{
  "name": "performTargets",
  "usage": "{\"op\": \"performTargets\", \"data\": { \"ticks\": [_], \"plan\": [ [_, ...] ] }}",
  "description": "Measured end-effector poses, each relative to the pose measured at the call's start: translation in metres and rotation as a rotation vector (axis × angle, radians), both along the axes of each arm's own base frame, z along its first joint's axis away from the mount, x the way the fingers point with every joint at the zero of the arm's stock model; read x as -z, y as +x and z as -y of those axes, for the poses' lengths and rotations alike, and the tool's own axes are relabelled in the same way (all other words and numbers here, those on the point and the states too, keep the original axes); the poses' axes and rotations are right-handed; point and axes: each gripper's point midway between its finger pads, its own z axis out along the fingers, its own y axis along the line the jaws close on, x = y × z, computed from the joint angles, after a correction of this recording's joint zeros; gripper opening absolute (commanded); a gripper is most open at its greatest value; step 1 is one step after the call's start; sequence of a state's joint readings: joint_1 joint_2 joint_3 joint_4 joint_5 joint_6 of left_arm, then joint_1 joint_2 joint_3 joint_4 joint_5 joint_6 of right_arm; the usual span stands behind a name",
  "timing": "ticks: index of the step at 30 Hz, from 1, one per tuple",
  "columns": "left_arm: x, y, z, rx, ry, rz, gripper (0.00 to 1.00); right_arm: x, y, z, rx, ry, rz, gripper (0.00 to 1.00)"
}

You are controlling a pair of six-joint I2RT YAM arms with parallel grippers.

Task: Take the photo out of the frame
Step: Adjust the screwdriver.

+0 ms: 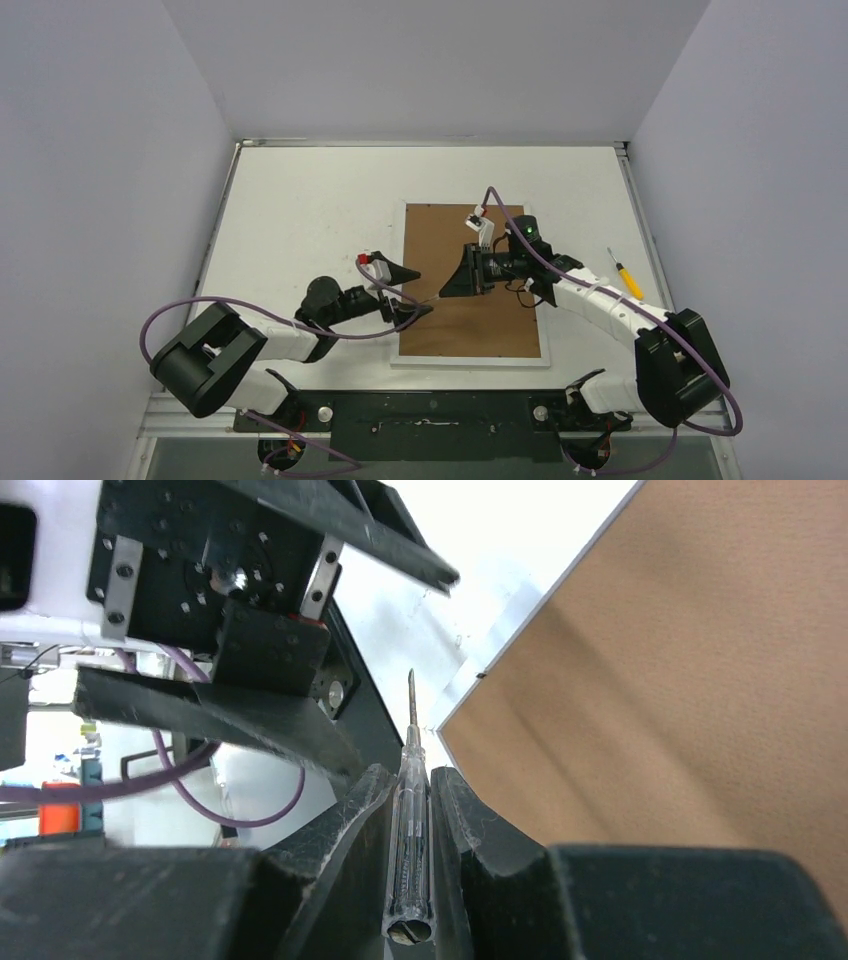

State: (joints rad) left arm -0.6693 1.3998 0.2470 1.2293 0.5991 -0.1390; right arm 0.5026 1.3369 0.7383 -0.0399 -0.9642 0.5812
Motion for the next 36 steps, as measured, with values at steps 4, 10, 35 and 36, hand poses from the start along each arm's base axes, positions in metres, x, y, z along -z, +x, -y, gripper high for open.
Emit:
{"op": "performTargets", "data": {
  "ticks": [4, 10, 35, 36],
  "plan": [
    [-0.013, 0.021, -0.017, -0.114, -0.095, -0.134, 0.89, -0.006, 0.008, 0.008, 0.034, -0.014, 0.067, 0.05],
    [-0.057, 0.046, -0.045, -0.243, -0.288, -0.394, 0.76, -0.049, 0.016, 0.019, 0.074, 0.066, 0.290, 0.05],
    [-0.106, -0.013, -0.025, 0.156, -0.459, -1.045, 0.40, -0.112, -0.008, 0.006, -0.022, 0.342, 0.523, 0.05],
    [-0.107, -0.014, -0.025, 0.163, -0.457, -1.051, 0.38, -0.111, -0.008, 0.005, -0.024, 0.341, 0.522, 0.05]
  ]
}}
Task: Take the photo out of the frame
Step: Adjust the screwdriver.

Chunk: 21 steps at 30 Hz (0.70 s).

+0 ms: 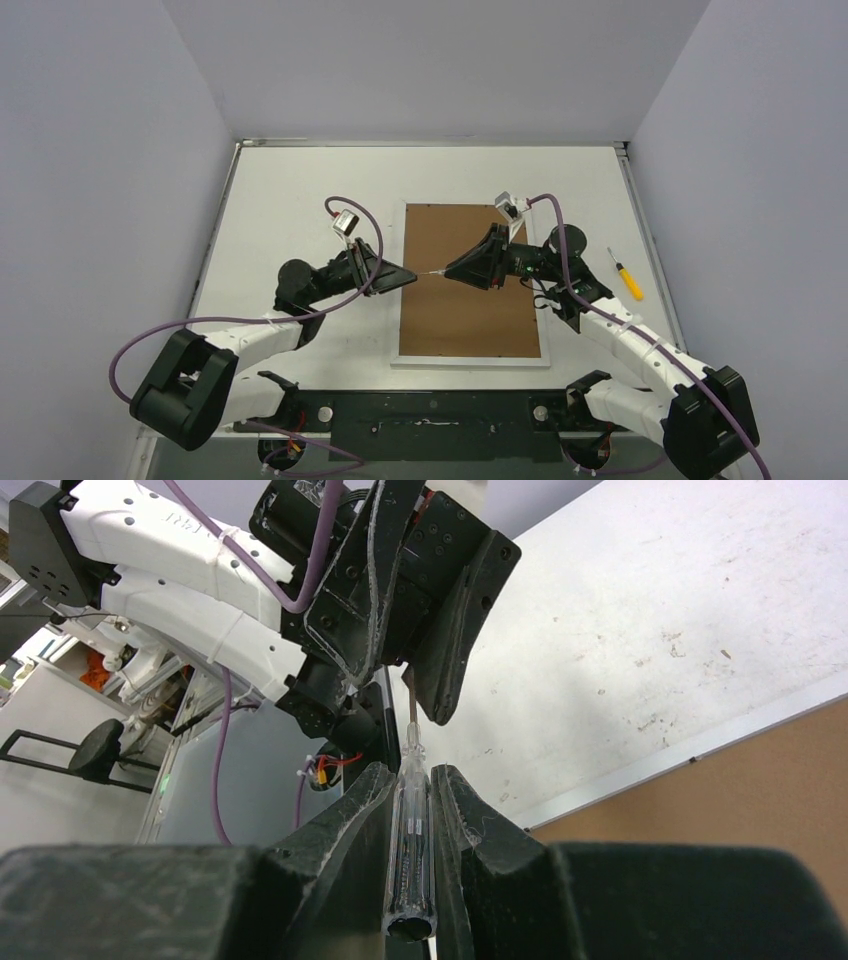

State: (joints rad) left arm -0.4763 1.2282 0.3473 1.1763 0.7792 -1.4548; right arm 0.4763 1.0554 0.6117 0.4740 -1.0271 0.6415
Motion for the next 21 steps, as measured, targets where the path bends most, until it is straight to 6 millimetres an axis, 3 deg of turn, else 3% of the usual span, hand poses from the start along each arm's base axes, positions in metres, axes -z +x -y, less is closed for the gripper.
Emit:
{"op": "performTargets", "data": {
  "ticks": [7, 21],
  "plan": [
    [-0.0010, -0.0030, 0.0030, 0.032, 0.002, -0.013, 0.22, -0.0012, 0.0015, -0.0013, -0.005, -0.016, 0.014, 0.05],
    [0.0070, -0.0040, 0.0070, 0.077, 0.016, -0.059, 0.24, 0.0058, 0.0020, -0.0032, -0.029, -0.037, -0.002, 0.06]
  ]
}}
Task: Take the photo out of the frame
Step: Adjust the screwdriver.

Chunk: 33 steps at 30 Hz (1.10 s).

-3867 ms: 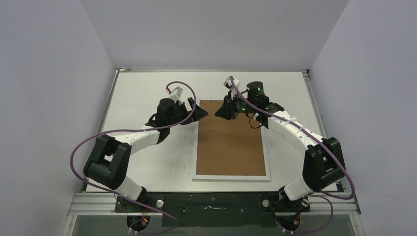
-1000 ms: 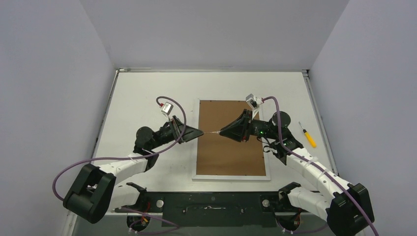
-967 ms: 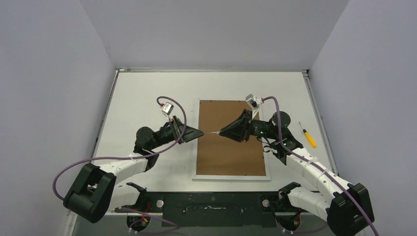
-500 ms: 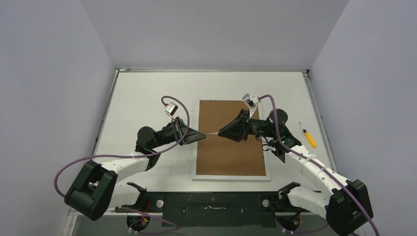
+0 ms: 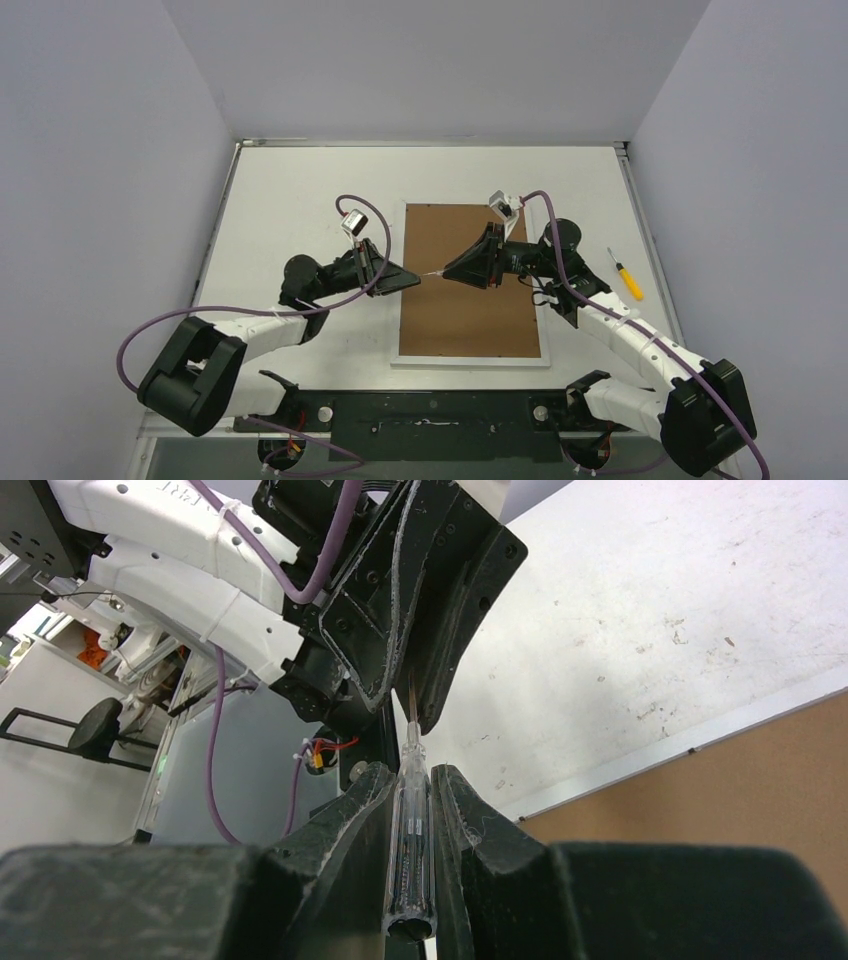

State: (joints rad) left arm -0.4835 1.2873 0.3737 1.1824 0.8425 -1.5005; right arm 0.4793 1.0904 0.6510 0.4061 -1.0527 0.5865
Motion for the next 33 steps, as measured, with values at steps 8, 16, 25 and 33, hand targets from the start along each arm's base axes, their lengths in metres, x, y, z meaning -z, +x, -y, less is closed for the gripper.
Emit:
{"op": "performTargets", "data": {
  "ticks": [8, 16, 25, 33],
  "plan": [
    [0.000, 0.002, 0.001, 0.027, -0.035, -0.035, 0.22, 0.005, -0.001, 0.001, -0.003, -0.016, 0.003, 0.06],
    [-0.003, 0.001, 0.000, 0.041, -0.056, -0.042, 0.00, 0.003, -0.003, 0.003, -0.004, -0.025, 0.022, 0.10],
    [-0.004, 0.000, 0.000, 0.034, -0.048, -0.018, 0.00, 0.001, 0.001, 0.003, 0.028, -0.020, -0.016, 0.69],
    [-0.001, -0.001, -0.002, 0.004, 0.024, 0.061, 0.00, 0.021, 0.012, -0.004, 0.087, -0.049, -0.326, 0.68]
  ]
}}
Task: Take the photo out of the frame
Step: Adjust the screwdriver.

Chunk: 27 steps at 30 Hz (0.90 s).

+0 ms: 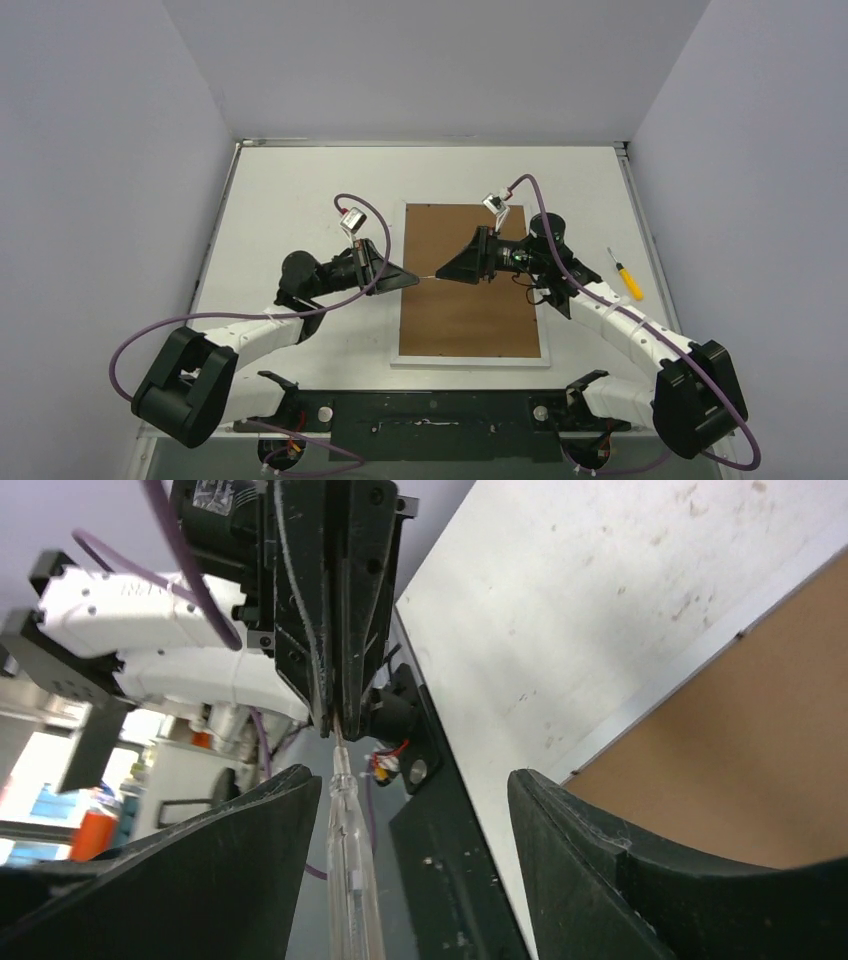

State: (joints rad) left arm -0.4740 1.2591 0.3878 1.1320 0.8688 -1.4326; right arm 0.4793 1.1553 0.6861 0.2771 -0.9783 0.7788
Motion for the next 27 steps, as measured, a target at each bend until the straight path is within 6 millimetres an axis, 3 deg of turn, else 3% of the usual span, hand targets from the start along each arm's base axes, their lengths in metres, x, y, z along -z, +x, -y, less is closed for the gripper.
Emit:
{"op": "performTargets", "data": {
  "ticks": [5, 10, 17, 27],
  "plan": [
    [0.005, 0.002, 0.000, -0.015, 0.052, 0.038, 0.00, 0.007, -0.003, -0.003, 0.009, 0.016, -0.195, 0.60],
    [0.013, 0.003, 0.001, -0.018, 0.082, 0.035, 0.00, 0.003, -0.007, -0.004, 0.010, 0.067, -0.277, 0.44],
    [0.014, 0.003, 0.001, -0.015, 0.088, 0.034, 0.00, 0.003, -0.013, -0.003, 0.006, 0.113, -0.340, 0.47],
    [0.010, 0.001, 0.001, -0.007, 0.077, 0.044, 0.00, -0.006, -0.018, -0.003, -0.012, 0.170, -0.374, 0.25]
  ]
}}
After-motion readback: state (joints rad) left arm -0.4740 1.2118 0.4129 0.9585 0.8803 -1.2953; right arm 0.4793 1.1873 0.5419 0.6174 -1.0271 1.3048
